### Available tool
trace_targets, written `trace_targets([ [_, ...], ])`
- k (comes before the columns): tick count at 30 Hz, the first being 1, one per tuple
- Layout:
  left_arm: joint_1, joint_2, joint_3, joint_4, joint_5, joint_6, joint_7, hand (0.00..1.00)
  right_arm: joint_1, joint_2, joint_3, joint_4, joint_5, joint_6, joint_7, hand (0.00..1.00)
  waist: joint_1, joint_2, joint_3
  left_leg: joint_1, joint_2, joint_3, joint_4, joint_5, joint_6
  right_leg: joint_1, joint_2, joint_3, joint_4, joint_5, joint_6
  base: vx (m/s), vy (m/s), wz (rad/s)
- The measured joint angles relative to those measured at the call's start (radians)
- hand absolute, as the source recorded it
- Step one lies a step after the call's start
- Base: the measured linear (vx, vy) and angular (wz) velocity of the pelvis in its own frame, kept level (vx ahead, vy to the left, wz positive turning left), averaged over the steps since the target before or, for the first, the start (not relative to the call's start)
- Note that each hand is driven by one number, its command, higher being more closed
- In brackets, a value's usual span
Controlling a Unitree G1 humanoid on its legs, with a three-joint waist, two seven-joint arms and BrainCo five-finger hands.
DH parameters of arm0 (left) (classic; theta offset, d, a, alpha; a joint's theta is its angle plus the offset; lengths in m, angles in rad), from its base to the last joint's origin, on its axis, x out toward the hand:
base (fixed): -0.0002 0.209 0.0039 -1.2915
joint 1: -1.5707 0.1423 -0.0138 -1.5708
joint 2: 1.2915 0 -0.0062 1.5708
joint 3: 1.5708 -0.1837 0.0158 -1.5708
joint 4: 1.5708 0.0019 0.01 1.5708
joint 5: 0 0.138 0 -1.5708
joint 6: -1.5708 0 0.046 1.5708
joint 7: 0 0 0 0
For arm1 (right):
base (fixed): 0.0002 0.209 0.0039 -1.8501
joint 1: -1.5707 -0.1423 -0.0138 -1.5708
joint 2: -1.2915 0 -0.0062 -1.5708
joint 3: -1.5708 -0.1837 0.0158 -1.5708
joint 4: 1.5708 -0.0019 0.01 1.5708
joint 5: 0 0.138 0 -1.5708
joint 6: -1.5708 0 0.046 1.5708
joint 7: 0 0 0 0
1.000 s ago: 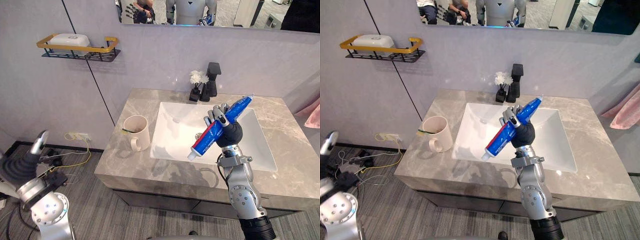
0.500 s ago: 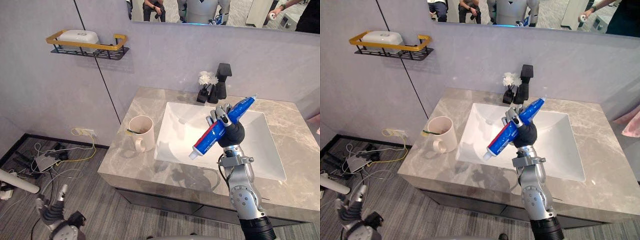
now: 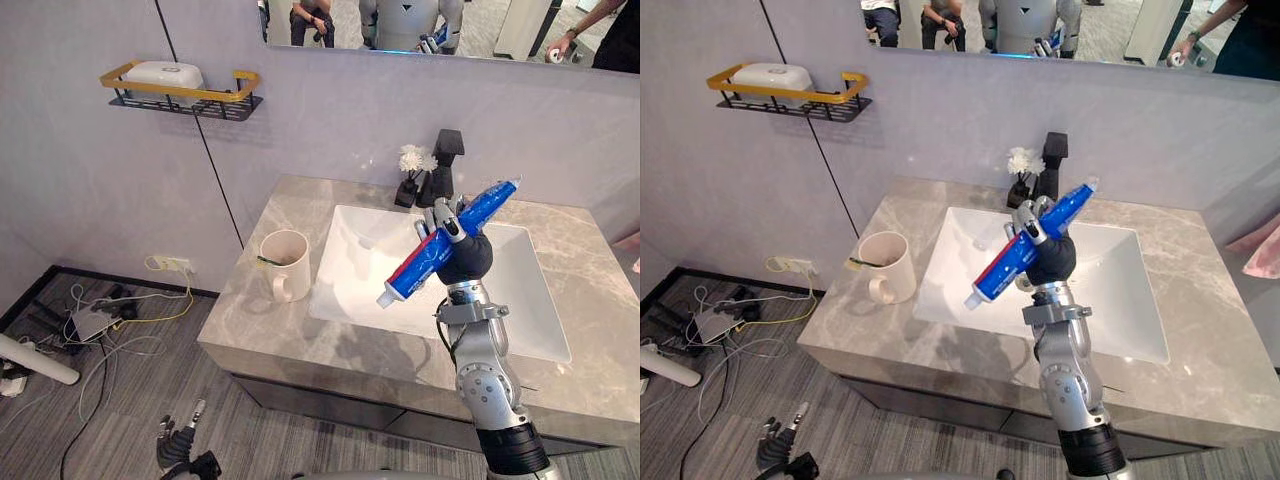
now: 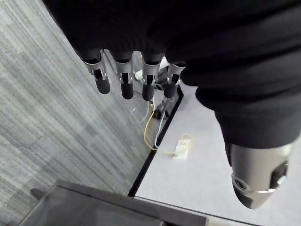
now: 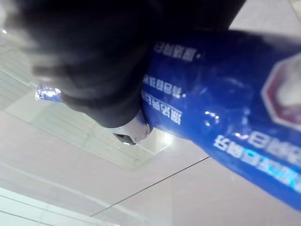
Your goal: Organize washtable
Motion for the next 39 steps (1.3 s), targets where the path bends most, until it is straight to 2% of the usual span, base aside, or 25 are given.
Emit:
trace_targets([
  [5, 0.000, 0.001, -0.084, 0.027, 0.020, 0.000, -0.018, 0.00, -0.087, -0.035, 0.000, 0.002, -0.038, -0.018, -0.019, 1.00, 0.023, -0.010, 0.006, -0.002, 0.001, -0.009, 0.007, 0.001, -0.001, 0.005, 0.001, -0.008, 0.000, 0.000, 0.000, -0.01, -0.003, 0.05],
  [10, 0.001, 0.008, -0.115, 0.040, 0.020, -0.001, -0.032, 0.00, -0.188, -0.054, 0.022, 0.021, -0.106, -0.028, -0.032, 1.00, 0.023, -0.024, 0.015, -0.009, 0.002, -0.024, 0.007, 0.008, -0.004, 0.007, 0.002, -0.019, 0.003, 0.000, 0.000, -0.02, -0.008, 0.10],
  [15, 0.002, 0.012, -0.144, 0.050, 0.028, -0.002, -0.033, 0.00, -0.285, -0.065, 0.068, 0.087, -0.217, -0.032, -0.061, 1.00, 0.030, -0.030, 0.019, -0.014, 0.003, -0.035, 0.006, 0.013, -0.006, 0.007, 0.003, -0.025, 0.003, 0.000, -0.001, -0.01, -0.003, 0.05],
  [17, 0.003, 0.012, -0.162, 0.060, 0.033, -0.002, -0.039, 0.00, -0.317, -0.069, 0.077, 0.101, -0.284, -0.032, -0.079, 1.00, 0.050, -0.030, 0.022, -0.014, 0.003, -0.036, 0.006, 0.013, -0.006, 0.007, 0.003, -0.026, 0.003, 0.000, -0.001, 0.00, 0.000, 0.00],
  [24, -0.002, 0.035, -0.212, 0.057, 0.047, -0.024, -0.053, 0.00, -0.468, -0.084, 0.114, 0.206, -0.460, -0.034, -0.141, 1.00, 0.056, -0.037, 0.045, -0.018, 0.003, -0.063, 0.005, 0.020, -0.007, 0.015, 0.004, -0.054, 0.004, -0.003, -0.005, -0.01, -0.005, 0.12],
  [26, -0.011, 0.040, -0.226, 0.058, 0.055, -0.025, -0.053, 0.00, -0.499, -0.094, 0.117, 0.220, -0.530, -0.034, -0.164, 1.00, 0.076, -0.036, 0.050, -0.020, 0.003, -0.067, 0.005, 0.021, -0.008, 0.015, 0.004, -0.060, 0.004, -0.004, -0.006, 0.00, -0.003, 0.07],
  [30, -0.023, 0.048, -0.236, 0.058, 0.055, -0.028, -0.053, 0.00, -0.557, -0.099, 0.119, 0.267, -0.613, -0.034, -0.189, 1.00, 0.079, -0.042, 0.064, -0.027, 0.002, -0.095, 0.005, 0.026, -0.010, 0.022, 0.004, -0.086, 0.004, -0.011, -0.006, 0.00, -0.008, 0.21],
  [33, -0.024, 0.050, -0.240, 0.058, 0.056, -0.033, -0.053, 0.00, -0.586, -0.098, 0.138, 0.302, -0.661, -0.033, -0.212, 1.00, 0.081, -0.043, 0.065, -0.032, 0.002, -0.106, 0.005, 0.026, -0.011, 0.023, 0.004, -0.100, 0.004, -0.015, -0.006, 0.01, -0.004, 0.12],
  [39, -0.029, 0.062, -0.272, 0.058, 0.056, -0.042, -0.053, 0.00, -0.610, -0.082, 0.148, 0.368, -0.682, -0.032, -0.233, 1.00, 0.100, -0.041, 0.068, -0.033, 0.003, -0.110, 0.004, 0.029, -0.012, 0.024, 0.006, -0.104, 0.004, -0.023, -0.006, 0.01, -0.001, 0.02],
])
